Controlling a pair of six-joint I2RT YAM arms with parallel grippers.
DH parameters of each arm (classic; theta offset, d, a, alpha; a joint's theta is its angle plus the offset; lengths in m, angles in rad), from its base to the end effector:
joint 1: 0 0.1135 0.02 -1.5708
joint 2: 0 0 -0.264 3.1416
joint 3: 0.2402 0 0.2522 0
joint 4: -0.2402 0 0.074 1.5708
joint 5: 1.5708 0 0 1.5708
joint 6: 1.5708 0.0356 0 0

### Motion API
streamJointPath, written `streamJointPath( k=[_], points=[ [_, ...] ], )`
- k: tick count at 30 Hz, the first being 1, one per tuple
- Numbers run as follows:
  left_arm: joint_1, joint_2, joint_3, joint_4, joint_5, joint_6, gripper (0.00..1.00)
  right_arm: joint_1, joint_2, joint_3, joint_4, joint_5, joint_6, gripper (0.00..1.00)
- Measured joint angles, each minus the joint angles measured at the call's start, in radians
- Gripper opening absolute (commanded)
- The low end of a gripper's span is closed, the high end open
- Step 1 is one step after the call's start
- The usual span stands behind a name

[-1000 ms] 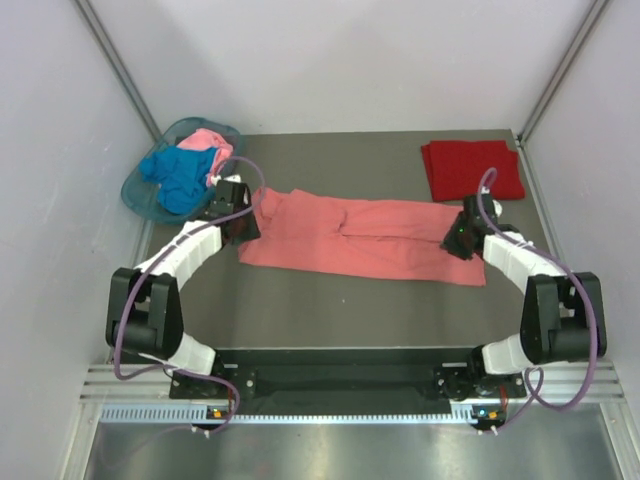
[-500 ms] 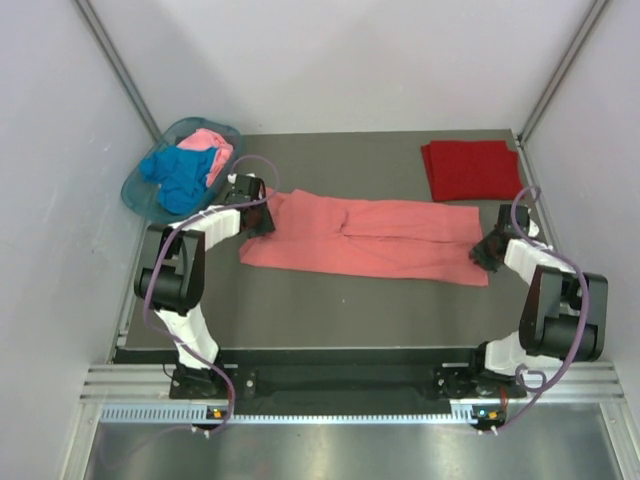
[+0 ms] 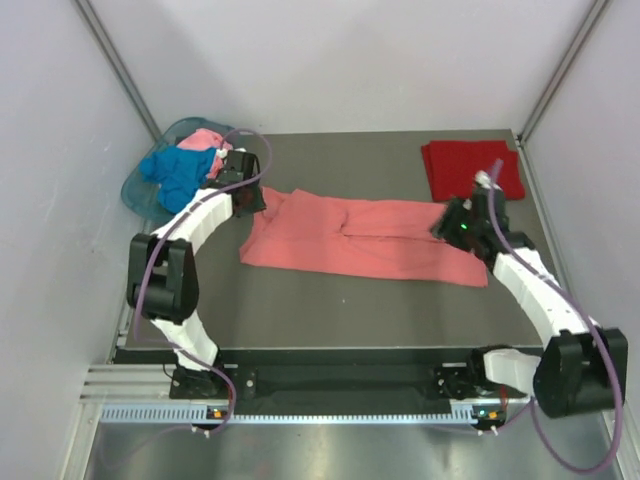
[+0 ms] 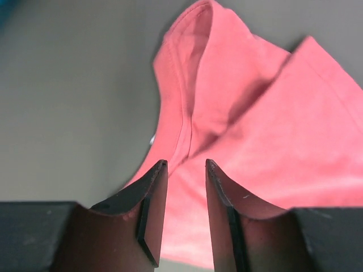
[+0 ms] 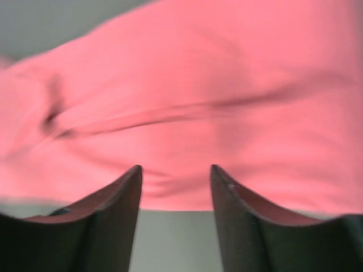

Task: Fold and stack the t-shirts
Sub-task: Fold the tshirt

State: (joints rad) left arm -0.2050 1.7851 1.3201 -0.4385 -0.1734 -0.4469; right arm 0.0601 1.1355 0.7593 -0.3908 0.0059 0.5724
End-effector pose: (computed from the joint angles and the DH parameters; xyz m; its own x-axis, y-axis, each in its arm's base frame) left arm 0.3826 -0.0733 0.2296 -0.7350 -0.2820 -0.6167 -0.2458 0.9584 -0.1452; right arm 0.2370 0.0141 0.2426 -0.6125 0.5058 -0.6074 0.3283 0.8619 0.3865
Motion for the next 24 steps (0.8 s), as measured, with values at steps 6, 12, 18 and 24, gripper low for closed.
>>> streamJointPath(
  k=[6,12,18,24],
  points=[
    [0.022,-0.229,-0.199,-0.016,0.111,-0.004,0.48,0.263,0.338,0.367,0.101,-0.219,-0.216,0.61],
    [0.142,-0.455,-0.518,-0.015,0.26,-0.03,0.49,0.345,0.728,0.752,0.05,-0.356,-0.439,0.7],
    [0.22,-0.44,-0.6,0.04,0.372,-0.08,0.5,0.351,1.025,1.054,-0.05,-0.462,-0.598,0.79],
    [0.219,-0.341,-0.601,0.106,0.394,-0.109,0.46,0.349,1.226,1.246,-0.117,-0.489,-0.682,0.79]
  ],
)
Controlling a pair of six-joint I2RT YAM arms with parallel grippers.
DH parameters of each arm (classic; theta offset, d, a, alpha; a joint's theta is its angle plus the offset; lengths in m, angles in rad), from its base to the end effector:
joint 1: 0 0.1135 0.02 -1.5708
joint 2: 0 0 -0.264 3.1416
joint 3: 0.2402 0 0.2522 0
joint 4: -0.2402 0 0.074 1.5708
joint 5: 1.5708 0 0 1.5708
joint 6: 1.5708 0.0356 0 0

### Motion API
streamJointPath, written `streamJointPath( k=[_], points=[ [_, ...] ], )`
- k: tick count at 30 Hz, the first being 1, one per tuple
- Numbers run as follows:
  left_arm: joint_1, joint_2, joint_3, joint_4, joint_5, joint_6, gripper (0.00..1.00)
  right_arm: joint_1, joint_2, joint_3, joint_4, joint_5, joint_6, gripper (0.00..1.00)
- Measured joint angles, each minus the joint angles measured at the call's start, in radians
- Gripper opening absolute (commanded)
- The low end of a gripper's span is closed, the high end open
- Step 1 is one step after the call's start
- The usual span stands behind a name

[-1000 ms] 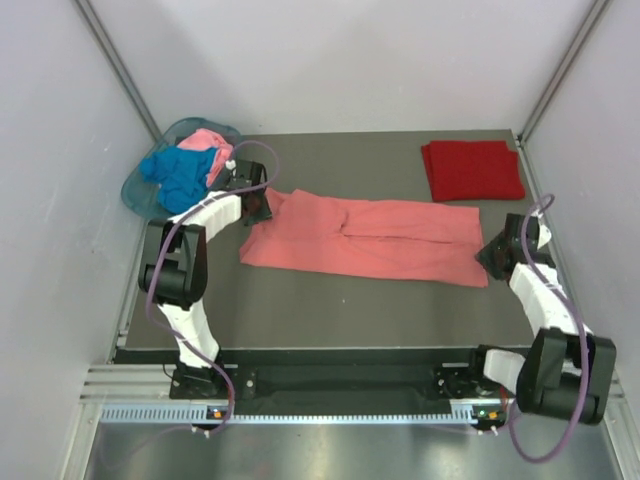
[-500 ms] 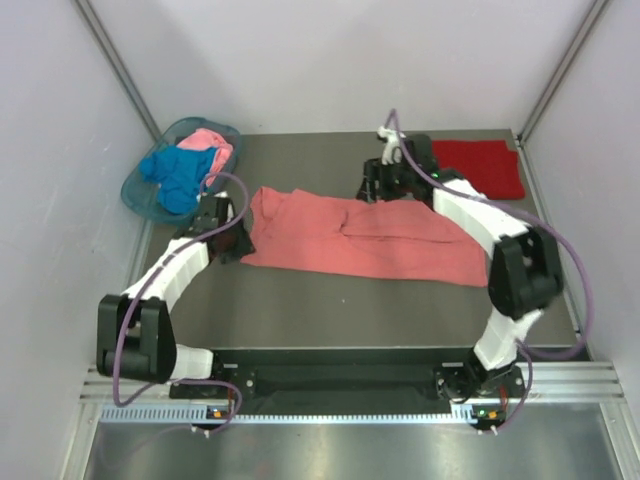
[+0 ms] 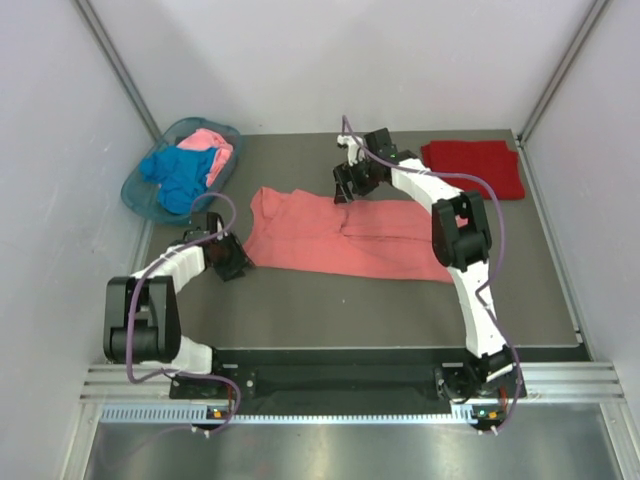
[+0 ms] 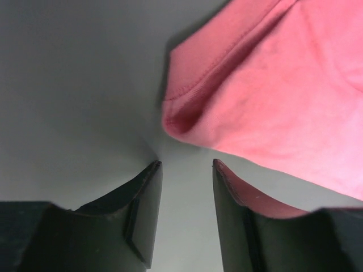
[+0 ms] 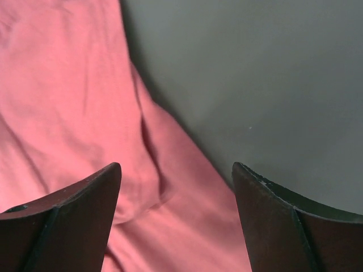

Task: Fold and stack the t-shirts
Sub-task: Fold the tshirt

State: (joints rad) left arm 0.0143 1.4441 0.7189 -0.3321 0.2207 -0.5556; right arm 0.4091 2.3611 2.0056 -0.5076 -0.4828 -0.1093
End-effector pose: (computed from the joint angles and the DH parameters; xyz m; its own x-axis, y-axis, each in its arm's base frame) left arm 0.2633 -0.0040 0.1631 -0.7893 -0.5260 -0.3168 -0.3799 0.8236 -0.4211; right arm 0.4767 0.2247 0.1901 -0.6244 -0.3760 -0.6847 -0.7015 0.6555 0.2798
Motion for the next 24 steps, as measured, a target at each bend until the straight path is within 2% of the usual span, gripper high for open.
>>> streamJointPath(
  k=[2,4,6,7,9,11,16,20,24],
  points=[
    [0.0,0.03,0.007,0.008,0.01,-0.007,0.43,-0.005,0.036,0.026,-0.013,0.003,-0.015,0.78],
    [0.001,0.058,0.03,0.018,0.001,-0.01,0.34,-0.008,0.053,0.032,-0.014,0.005,-0.022,0.77],
    [0.001,0.095,0.06,0.022,-0.002,-0.008,0.23,-0.015,0.061,0.032,-0.01,-0.001,-0.021,0.74],
    [0.001,0.113,0.075,0.024,-0.009,-0.005,0.1,-0.02,0.062,0.034,-0.007,-0.002,-0.021,0.73],
    [0.001,0.154,0.109,0.024,-0.014,-0.004,0.0,-0.032,0.064,0.039,-0.005,-0.006,-0.02,0.69],
    [0.0,0.19,0.151,0.019,-0.016,0.003,0.0,-0.044,0.064,0.039,-0.003,-0.019,-0.019,0.64],
    [-0.001,0.266,0.241,0.017,-0.04,0.009,0.0,-0.073,0.068,0.039,0.01,-0.061,-0.002,0.6],
    [-0.001,0.323,0.317,0.002,-0.061,0.011,0.0,-0.095,0.082,0.039,0.013,-0.075,0.037,0.51],
    [-0.001,0.4,0.423,-0.018,-0.085,0.016,0.0,-0.131,0.085,0.038,0.021,-0.08,0.092,0.5]
  ],
)
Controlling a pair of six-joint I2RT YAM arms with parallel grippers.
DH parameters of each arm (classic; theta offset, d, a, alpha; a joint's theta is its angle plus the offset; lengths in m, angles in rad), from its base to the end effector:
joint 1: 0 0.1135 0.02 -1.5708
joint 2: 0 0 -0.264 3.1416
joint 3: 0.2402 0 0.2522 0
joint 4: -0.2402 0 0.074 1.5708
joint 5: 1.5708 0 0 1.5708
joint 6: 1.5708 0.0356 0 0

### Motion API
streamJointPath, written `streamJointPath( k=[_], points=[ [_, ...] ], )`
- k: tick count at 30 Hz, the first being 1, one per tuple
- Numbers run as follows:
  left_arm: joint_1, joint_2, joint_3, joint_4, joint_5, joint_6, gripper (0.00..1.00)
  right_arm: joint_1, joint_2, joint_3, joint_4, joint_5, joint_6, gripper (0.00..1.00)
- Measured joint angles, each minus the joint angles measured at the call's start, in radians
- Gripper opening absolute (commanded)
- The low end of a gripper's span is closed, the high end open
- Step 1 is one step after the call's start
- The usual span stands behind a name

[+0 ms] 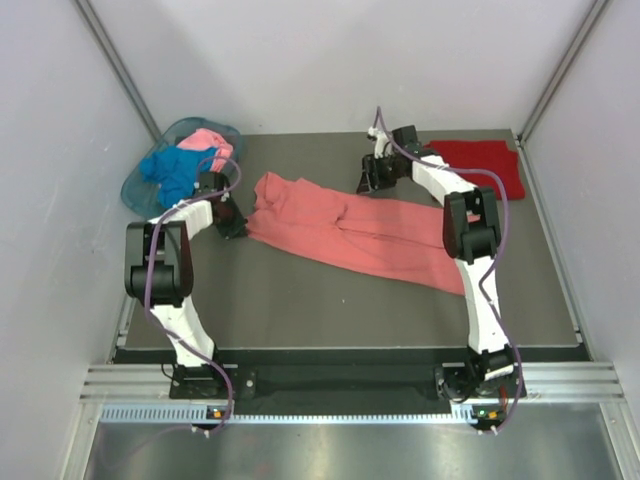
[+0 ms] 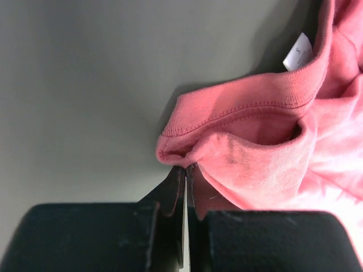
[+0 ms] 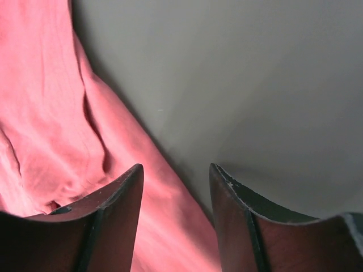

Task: Fold and stack the t-shirts
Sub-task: Fold the tshirt

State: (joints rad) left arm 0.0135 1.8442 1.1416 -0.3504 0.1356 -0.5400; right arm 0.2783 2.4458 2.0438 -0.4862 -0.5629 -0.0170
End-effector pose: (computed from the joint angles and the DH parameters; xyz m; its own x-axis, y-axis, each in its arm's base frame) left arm 0.3711 0.0002 0.1602 -0.7727 -0.5199 -0.3641 -0.4008 0.8445 -0.3552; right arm 0.5113 0.1658 0.1613 -0.7365 -0.2254 -0.6378 -0.5686 0.7170 0.4033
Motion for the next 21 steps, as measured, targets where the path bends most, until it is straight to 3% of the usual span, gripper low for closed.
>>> streamJointPath(
  k=[7,13,21],
  points=[
    [0.003,0.13,0.187,-0.034,-0.027,0.015,0.0,-0.04,0.0,0.0,0.074,-0.011,0.11,0.61],
    [0.005,0.2,0.295,-0.066,-0.04,0.02,0.0,0.01,0.016,0.01,0.237,-0.011,0.253,0.59],
    [0.005,0.245,0.369,-0.09,-0.038,0.035,0.0,0.089,0.174,0.131,0.381,-0.018,0.43,0.56]
  ],
)
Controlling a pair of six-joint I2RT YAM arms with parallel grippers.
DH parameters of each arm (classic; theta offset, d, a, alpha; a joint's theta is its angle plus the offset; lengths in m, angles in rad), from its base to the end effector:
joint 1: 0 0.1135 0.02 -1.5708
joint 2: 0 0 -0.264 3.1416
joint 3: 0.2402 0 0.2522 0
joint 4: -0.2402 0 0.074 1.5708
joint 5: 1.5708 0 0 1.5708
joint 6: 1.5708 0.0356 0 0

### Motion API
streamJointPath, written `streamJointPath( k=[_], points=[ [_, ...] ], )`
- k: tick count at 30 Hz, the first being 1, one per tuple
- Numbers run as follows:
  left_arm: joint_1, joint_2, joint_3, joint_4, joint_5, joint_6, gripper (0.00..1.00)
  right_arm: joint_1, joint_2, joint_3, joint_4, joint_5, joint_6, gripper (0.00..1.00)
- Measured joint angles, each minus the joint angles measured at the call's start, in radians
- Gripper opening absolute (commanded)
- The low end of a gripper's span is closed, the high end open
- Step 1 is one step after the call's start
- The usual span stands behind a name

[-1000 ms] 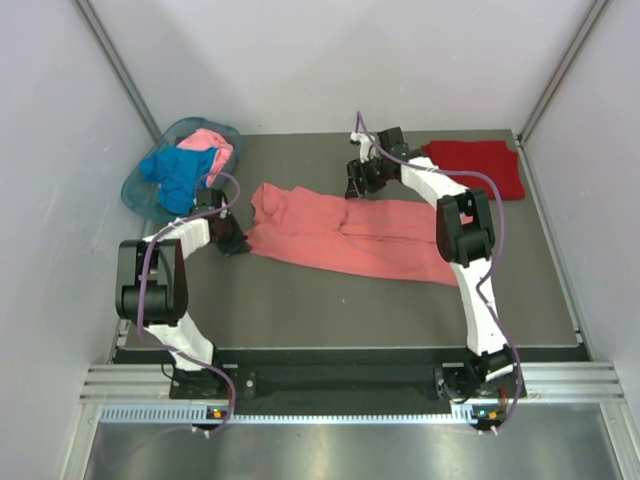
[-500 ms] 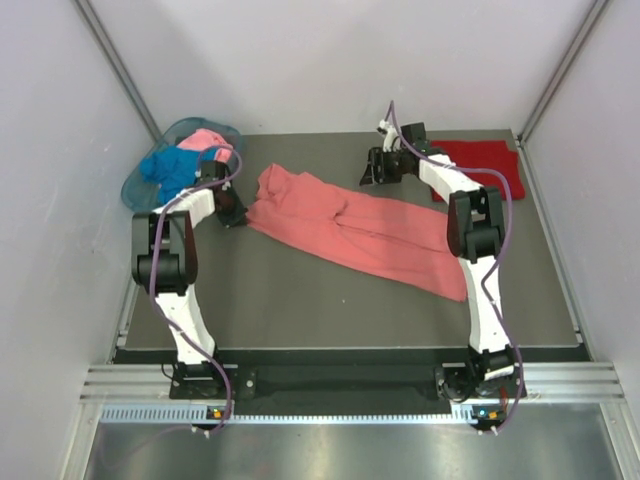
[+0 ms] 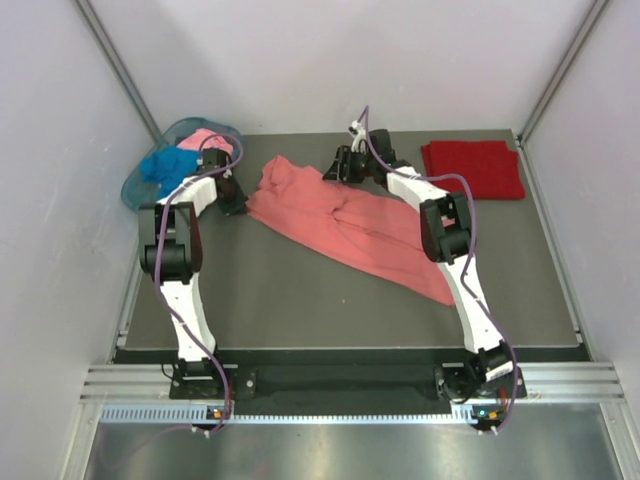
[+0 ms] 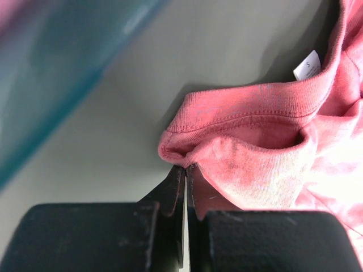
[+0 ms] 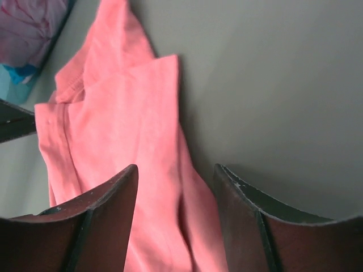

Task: Fold and stack the t-shirts
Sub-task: Fold the tshirt

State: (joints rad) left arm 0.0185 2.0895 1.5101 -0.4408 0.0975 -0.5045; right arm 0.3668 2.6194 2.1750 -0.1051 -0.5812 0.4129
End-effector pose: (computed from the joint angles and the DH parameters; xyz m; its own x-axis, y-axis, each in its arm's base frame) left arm 0.4460 0.0048 0.1656 -0.7616 -0.4952 -0.4179 -0.3834 0.8643 -0.3255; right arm 0.5384 0.2278 0.1398 -0.7422 0.0741 -0.6661 -0.4793 0.6360 0.6048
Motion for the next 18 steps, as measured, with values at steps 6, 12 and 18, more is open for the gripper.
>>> streamJointPath(
  k=[6,12,18],
  points=[
    [0.0,0.068,0.101,-0.01,0.007,0.015,0.0,0.011,0.028,0.035,0.016,0.026,0.043,0.36],
    [0.0,0.139,0.209,-0.016,0.02,0.025,0.0,-0.002,0.045,0.032,0.031,0.085,0.107,0.0],
    [-0.007,0.256,0.383,0.002,0.097,0.014,0.07,-0.031,0.045,-0.004,0.122,0.173,0.227,0.0]
  ],
)
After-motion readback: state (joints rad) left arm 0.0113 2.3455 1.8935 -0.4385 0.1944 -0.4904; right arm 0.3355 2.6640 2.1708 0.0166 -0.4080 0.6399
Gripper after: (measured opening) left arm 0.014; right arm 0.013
